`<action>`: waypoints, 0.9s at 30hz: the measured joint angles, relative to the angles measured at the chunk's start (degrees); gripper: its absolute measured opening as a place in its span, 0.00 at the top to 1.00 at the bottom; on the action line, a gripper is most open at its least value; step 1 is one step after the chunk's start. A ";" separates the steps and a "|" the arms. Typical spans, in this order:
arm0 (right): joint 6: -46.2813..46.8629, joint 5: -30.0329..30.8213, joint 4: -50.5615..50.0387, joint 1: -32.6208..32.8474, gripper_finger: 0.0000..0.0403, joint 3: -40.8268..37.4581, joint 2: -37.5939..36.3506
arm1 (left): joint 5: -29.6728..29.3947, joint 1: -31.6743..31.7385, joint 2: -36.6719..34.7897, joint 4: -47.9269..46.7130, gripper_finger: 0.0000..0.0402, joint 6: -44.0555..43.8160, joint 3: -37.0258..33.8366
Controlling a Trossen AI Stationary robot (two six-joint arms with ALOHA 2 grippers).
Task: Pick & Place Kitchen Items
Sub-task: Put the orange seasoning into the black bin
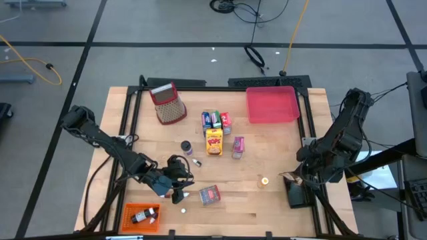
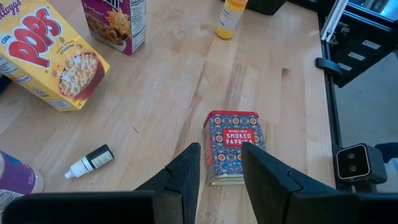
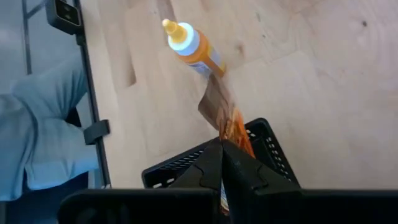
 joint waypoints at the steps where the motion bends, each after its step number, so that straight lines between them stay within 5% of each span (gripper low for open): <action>1: 0.14 0.02 -0.39 0.00 1.00 0.00 0.00 | 0.00 0.01 0.00 0.00 0.70 0.02 0.00; 27: 7.52 1.81 1.25 4.32 1.00 -7.19 -0.44 | 0.02 -0.06 0.00 -0.08 0.70 0.43 0.00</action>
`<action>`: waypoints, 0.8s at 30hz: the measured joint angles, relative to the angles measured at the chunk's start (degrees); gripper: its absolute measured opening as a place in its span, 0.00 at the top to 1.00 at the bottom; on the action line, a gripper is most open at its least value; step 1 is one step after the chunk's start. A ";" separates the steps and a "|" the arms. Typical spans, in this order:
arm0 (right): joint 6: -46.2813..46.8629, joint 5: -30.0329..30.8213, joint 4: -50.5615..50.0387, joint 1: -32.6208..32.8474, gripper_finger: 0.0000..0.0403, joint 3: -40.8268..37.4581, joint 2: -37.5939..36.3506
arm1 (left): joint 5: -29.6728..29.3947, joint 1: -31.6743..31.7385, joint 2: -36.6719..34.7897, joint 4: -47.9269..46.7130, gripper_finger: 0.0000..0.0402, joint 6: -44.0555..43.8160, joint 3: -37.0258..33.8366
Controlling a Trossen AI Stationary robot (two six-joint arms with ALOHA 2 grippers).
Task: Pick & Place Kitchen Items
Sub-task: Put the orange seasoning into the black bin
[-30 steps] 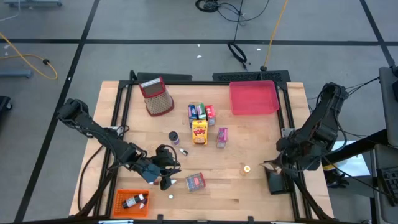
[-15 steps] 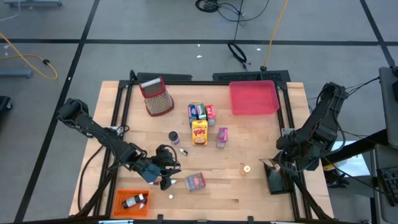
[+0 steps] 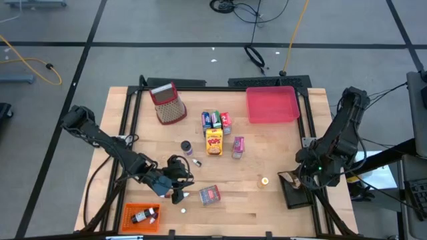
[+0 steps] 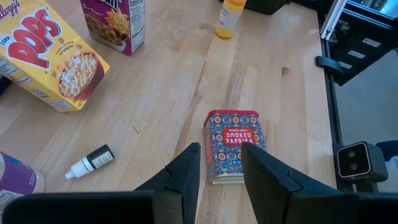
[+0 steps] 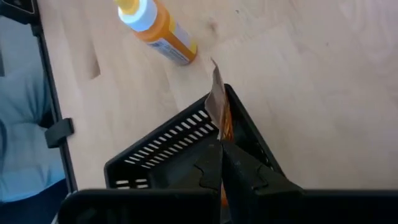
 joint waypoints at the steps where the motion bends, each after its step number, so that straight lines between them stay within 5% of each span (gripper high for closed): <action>1: 0.10 -0.02 0.07 0.11 1.00 -0.01 -0.11 | 0.00 0.00 0.00 0.00 0.70 0.00 0.00; 24: -0.87 -2.63 -0.66 0.15 0.96 -0.02 -6.20 | -0.01 0.05 0.00 -0.01 0.70 -0.09 0.00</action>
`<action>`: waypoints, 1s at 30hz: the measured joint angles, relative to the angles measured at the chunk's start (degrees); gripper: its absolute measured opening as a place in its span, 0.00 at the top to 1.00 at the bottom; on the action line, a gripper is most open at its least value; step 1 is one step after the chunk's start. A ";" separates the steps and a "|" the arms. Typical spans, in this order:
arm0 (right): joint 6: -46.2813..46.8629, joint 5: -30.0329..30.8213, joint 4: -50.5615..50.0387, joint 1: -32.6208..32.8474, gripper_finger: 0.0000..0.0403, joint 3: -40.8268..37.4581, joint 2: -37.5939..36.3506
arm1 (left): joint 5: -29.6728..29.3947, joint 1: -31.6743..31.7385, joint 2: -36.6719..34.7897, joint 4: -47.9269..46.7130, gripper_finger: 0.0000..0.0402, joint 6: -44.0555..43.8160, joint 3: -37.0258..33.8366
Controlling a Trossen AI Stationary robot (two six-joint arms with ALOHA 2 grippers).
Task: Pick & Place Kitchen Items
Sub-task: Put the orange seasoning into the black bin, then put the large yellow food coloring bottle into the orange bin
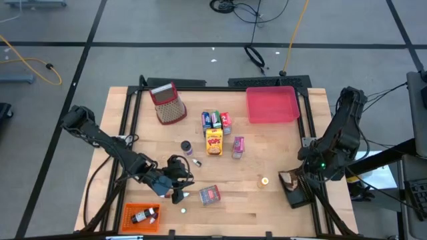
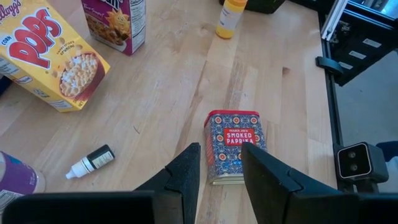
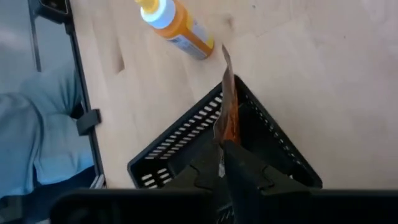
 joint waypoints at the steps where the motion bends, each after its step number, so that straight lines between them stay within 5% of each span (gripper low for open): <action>1: -0.05 -0.90 0.04 0.01 0.96 0.00 -0.29 | 0.01 0.01 0.00 0.00 0.70 0.01 0.00; 14: -0.35 1.65 3.34 -0.01 1.00 0.00 -7.52 | 0.01 0.00 0.00 -0.01 0.70 0.00 0.00; 21: -15.41 11.74 20.51 -0.05 1.00 0.00 -6.76 | 0.00 0.01 0.00 -0.01 0.70 0.00 0.00; 25: -31.12 12.97 27.97 -0.05 1.00 0.02 -4.08 | -0.01 0.02 0.00 -0.01 0.70 0.00 0.00; 30: -38.46 13.26 28.87 -0.75 1.00 0.02 0.08 | -0.01 0.01 0.00 -0.01 0.70 0.00 0.00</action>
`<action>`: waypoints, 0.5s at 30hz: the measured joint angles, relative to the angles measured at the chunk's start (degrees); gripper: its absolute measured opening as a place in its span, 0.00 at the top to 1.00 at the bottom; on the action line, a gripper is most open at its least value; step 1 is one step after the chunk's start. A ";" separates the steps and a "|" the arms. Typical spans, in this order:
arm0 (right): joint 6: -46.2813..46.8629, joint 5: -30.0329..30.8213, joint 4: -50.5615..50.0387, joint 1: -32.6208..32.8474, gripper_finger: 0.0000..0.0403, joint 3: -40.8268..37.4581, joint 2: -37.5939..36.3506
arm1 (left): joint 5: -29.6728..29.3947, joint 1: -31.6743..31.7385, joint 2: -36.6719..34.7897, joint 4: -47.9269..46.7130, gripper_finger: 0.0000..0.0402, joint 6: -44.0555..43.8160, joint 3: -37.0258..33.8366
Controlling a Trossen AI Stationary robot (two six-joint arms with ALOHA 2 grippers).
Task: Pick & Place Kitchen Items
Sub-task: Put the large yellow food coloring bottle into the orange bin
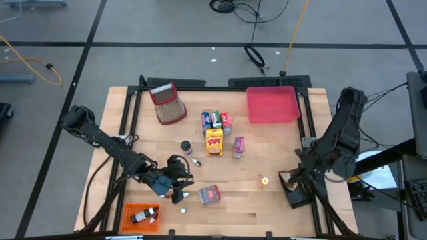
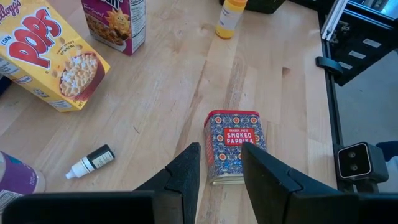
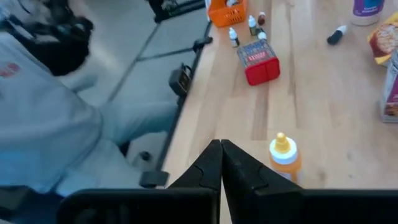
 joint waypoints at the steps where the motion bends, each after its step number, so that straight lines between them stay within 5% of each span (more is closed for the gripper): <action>1: -0.09 -0.06 0.30 -0.46 1.00 0.00 0.80 | 0.01 -0.01 0.00 0.00 0.70 0.00 0.00; 6: -0.24 -0.05 2.27 -2.17 0.96 -0.02 4.83 | 0.00 -0.01 0.00 0.00 0.70 0.00 0.00; 15: -1.57 -0.30 10.43 -6.10 0.67 -4.28 10.83 | 0.00 -0.01 0.00 0.00 0.70 0.00 0.00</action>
